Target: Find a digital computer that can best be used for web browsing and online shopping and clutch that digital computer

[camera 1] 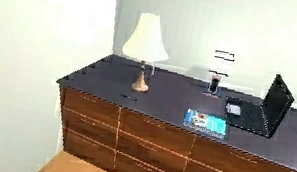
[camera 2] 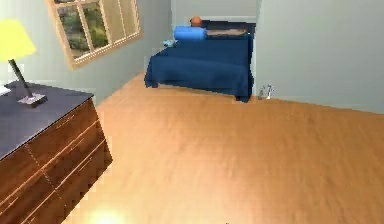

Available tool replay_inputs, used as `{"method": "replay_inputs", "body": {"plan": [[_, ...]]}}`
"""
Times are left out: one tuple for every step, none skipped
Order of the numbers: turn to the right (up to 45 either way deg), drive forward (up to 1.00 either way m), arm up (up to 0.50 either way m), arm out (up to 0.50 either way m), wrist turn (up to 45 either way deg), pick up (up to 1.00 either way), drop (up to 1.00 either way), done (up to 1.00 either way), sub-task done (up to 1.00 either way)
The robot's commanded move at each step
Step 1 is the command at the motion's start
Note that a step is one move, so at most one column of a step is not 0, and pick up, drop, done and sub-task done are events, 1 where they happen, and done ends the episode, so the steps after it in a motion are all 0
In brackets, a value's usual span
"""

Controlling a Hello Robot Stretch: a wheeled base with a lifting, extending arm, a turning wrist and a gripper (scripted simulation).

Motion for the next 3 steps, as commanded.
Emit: {"method": "replay_inputs", "body": {"plan": [[0.0,0.5,0.0,0.0,0.0,0.0,0.0,0.0,0.0],[-42.0,0.0,0.0,0.0,0.0,0.0,0.0,0.0,0.0],[0.0,0.0,0.5,0.0,0.0,0.0,0.0,0.0,0.0]]}}
